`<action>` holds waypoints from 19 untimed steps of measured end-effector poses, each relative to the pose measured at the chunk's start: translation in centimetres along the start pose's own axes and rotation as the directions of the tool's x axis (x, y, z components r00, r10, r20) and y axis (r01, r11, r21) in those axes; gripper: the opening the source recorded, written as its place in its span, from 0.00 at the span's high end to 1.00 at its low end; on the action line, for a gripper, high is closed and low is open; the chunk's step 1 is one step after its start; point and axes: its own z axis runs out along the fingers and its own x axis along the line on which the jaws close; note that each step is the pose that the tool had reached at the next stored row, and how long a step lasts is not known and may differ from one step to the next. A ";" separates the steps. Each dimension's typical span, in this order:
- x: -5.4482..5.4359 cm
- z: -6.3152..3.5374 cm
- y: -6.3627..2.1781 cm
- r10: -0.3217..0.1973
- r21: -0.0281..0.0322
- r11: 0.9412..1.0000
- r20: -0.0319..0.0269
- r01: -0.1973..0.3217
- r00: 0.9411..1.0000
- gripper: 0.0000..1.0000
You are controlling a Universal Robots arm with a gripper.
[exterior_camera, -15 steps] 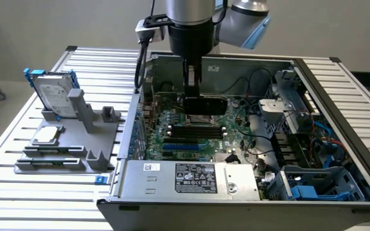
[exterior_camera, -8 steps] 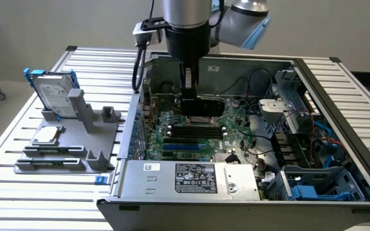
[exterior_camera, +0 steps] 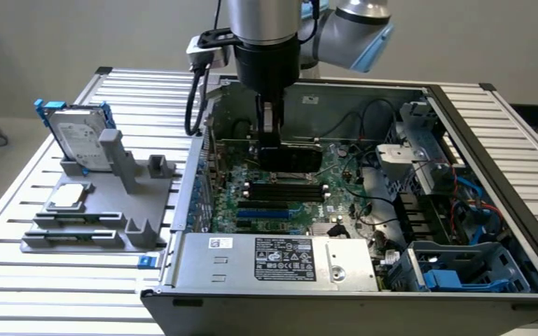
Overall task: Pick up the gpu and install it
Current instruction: 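Insert the gpu into the slot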
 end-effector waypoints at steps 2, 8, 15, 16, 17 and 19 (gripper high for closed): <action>0.1 -0.01 0.01 0.000 0.000 1.000 0.001 0.000 1.000 0.74; 1.4 0.13 -0.08 0.002 -0.011 1.000 0.017 -0.002 1.000 0.74; 2.3 0.36 -0.99 0.002 -0.041 0.999 0.018 -0.002 1.000 0.74; 2.4 0.39 -1.27 0.002 -0.041 0.999 0.018 -0.001 1.000 0.74; 2.3 0.41 -1.46 0.001 -0.041 0.999 0.018 0.000 1.000 0.74; 2.4 0.42 -1.53 -0.002 -0.041 0.999 0.018 0.003 1.000 0.74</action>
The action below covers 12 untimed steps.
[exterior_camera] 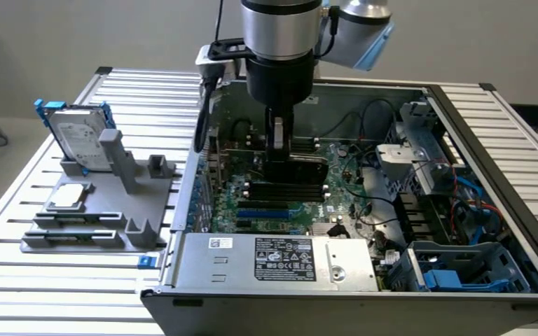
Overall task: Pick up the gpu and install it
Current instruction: 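Insert the gpu into the slot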
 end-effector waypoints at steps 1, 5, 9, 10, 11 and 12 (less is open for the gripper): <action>0.0 0.02 0.00 -0.005 -0.001 1.000 0.000 0.005 1.000 0.74; 0.1 0.66 0.03 -0.030 -0.003 1.000 0.002 0.030 1.000 0.74; 0.4 1.38 0.11 -0.034 -0.003 0.999 0.002 0.034 0.999 0.74; 0.5 1.54 0.14 -0.034 -0.003 0.999 0.002 0.034 0.999 0.74; 0.6 1.73 0.18 -0.034 -0.003 0.999 0.002 0.034 0.999 0.74; 0.7 1.90 0.23 -0.034 -0.003 0.999 0.002 0.034 0.999 0.74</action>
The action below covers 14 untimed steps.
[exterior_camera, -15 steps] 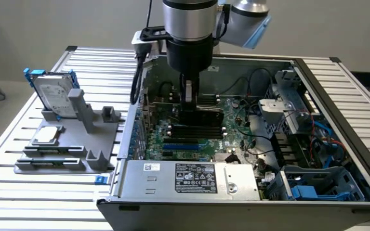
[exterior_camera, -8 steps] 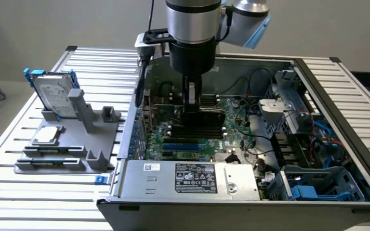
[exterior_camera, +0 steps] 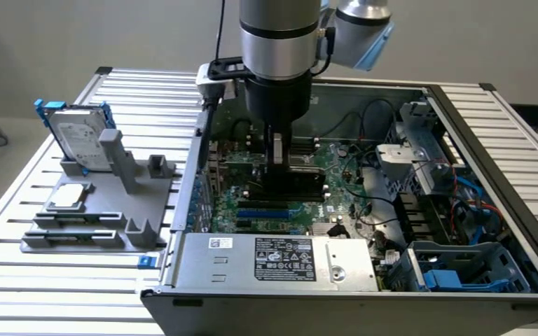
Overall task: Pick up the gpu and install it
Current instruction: 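Insert the gpu into the slot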
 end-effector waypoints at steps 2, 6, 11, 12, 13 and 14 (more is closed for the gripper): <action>0.1 0.37 0.09 0.000 0.000 1.000 0.000 0.000 1.000 0.74; 0.2 1.08 0.19 0.000 -0.001 1.000 0.000 0.000 1.000 0.74; 0.3 1.73 0.28 0.000 -0.009 1.000 0.000 0.000 1.000 0.74; 0.4 1.84 0.30 0.000 -0.012 1.000 0.000 0.000 1.000 0.74; 0.4 1.92 0.32 0.000 -0.013 1.000 0.000 0.000 1.000 0.74; 0.4 1.96 0.32 0.000 -0.015 1.000 0.000 0.000 1.000 0.74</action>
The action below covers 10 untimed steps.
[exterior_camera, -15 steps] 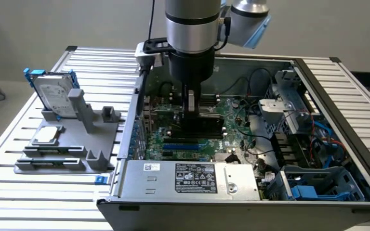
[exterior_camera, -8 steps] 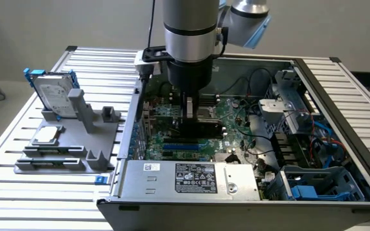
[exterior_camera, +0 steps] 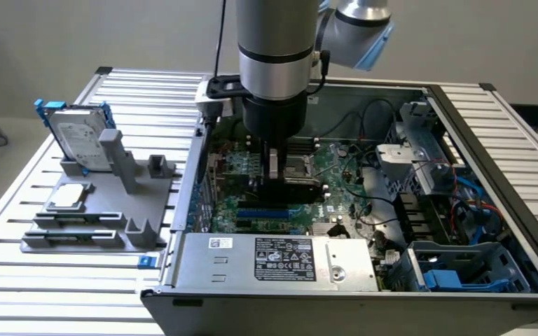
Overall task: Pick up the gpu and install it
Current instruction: 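Insert the gpu into the slot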
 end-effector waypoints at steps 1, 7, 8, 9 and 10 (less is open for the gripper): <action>0.0 -0.01 0.00 0.000 -0.001 1.000 0.000 0.000 1.000 0.74; 0.0 0.04 0.08 -0.001 -0.001 1.000 0.000 0.001 1.000 0.74; 0.0 0.08 0.13 -0.001 0.000 1.000 0.000 0.001 1.000 0.74; 0.0 0.12 0.15 -0.002 0.000 1.000 0.000 0.002 1.000 0.74; 0.0 0.20 0.16 -0.002 0.000 1.000 0.000 0.002 1.000 0.74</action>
